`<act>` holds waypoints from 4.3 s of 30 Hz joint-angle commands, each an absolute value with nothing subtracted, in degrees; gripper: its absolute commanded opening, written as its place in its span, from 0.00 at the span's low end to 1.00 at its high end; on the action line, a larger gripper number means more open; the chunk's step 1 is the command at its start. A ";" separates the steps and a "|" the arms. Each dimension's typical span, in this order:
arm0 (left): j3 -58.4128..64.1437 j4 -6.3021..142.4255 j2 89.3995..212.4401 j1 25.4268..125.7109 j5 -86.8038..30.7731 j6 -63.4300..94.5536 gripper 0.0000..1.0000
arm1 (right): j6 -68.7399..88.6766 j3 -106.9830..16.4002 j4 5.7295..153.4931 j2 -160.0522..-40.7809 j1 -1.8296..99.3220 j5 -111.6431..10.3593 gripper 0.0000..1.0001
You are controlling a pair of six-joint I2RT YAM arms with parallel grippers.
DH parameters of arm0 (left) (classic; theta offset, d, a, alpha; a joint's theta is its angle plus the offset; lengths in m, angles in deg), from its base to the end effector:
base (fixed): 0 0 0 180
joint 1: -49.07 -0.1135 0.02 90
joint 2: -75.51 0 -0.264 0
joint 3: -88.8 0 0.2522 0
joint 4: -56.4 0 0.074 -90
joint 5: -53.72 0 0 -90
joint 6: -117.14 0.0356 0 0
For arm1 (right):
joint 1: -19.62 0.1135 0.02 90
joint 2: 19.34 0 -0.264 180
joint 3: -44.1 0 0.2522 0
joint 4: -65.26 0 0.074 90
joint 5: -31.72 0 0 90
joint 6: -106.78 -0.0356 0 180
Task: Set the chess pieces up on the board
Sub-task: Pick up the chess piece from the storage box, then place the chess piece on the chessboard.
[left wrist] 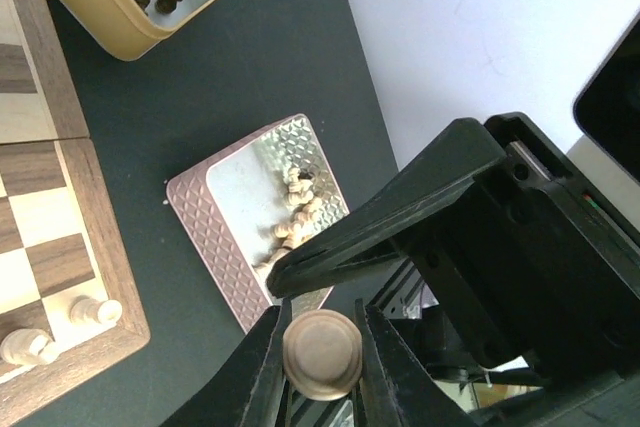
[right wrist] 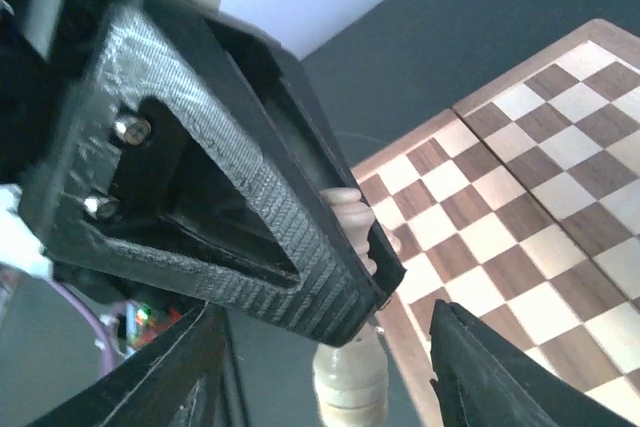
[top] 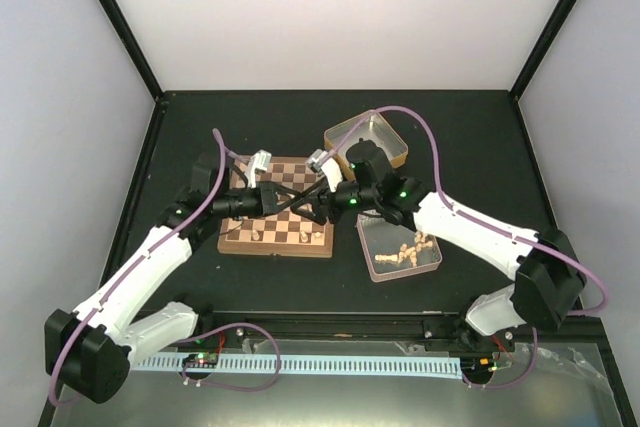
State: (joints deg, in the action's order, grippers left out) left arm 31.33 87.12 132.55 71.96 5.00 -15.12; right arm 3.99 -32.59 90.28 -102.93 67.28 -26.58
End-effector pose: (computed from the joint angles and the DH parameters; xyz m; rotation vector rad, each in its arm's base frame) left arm 0.1895 -0.1055 0.2861 0.1003 2.2847 -1.4003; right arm 0.2080 0.2561 0.2904 -1.0131 2.0415 1.1815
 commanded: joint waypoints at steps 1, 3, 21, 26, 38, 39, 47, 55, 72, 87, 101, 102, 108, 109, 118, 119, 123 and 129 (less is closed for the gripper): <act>28.82 82.77 130.22 72.01 6.48 -19.36 0.02 | -5.24 -29.38 80.46 -96.73 67.43 -28.38 0.63; 28.93 79.11 129.34 72.01 6.64 -23.43 0.02 | -11.84 -25.02 74.82 -93.62 67.08 -29.45 0.68; 31.76 59.91 124.74 72.10 -0.67 -44.35 0.02 | -59.74 -12.39 40.75 -88.37 66.77 -37.68 0.59; 32.56 56.76 125.35 72.10 -1.05 -46.31 0.02 | -62.29 -11.12 42.54 -86.90 67.21 -39.90 0.54; 34.40 55.13 125.95 72.10 -1.12 -48.04 0.01 | -62.01 -11.55 41.95 -87.63 67.25 -40.47 0.27; 34.50 55.12 125.95 72.10 -1.09 -48.04 0.01 | -61.59 -11.68 42.30 -87.45 67.19 -40.74 0.25; 35.02 55.60 125.84 72.02 -1.02 -47.12 0.02 | -57.22 -14.48 49.70 -86.60 67.15 -41.06 0.02; 33.52 75.25 121.88 71.27 -10.60 -30.07 0.02 | -37.49 -23.76 85.04 -87.61 67.15 -44.94 0.01; 27.71 109.24 106.32 69.90 -38.68 -1.75 0.02 | -8.46 -56.06 132.47 -118.01 79.46 -62.94 0.01; 28.01 112.37 99.57 69.90 -43.42 -1.41 0.02 | -6.08 -75.47 140.59 -140.68 84.71 -68.44 0.03; 27.19 112.79 98.96 69.90 -44.91 -1.77 0.02 | -5.69 -77.72 141.16 -145.38 84.71 -69.58 0.10; 27.19 112.91 98.99 69.90 -44.89 -1.77 0.02 | -5.71 -77.49 141.16 -145.33 84.68 -69.67 0.13; 27.11 113.01 99.28 69.90 -44.76 -1.95 0.01 | -6.14 -77.62 140.50 -144.45 84.69 -69.84 0.24; 27.10 112.93 99.31 69.90 -44.82 -1.95 0.02 | -6.29 -77.55 140.03 -143.70 84.74 -69.76 0.26; 27.32 112.46 99.64 69.90 -43.20 -2.68 0.02 | -7.76 -68.70 127.55 -130.97 84.26 -69.54 0.42; 27.62 111.98 99.79 69.90 -42.01 -2.80 0.02 | -7.54 -65.59 124.11 -127.96 84.04 -68.67 0.43; 29.02 107.81 101.18 69.90 -31.84 -4.17 0.02 | -4.48 -49.79 106.47 -115.08 82.68 -62.24 0.51; 32.37 93.18 104.99 69.90 -11.46 -14.11 0.02 | 2.10 -34.24 87.39 -101.63 82.35 -53.69 0.59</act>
State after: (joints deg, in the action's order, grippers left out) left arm 30.48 105.58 102.54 70.15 -27.94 -6.29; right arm -2.90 -39.81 104.56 -106.12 82.34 -60.28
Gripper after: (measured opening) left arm 0.152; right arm 0.579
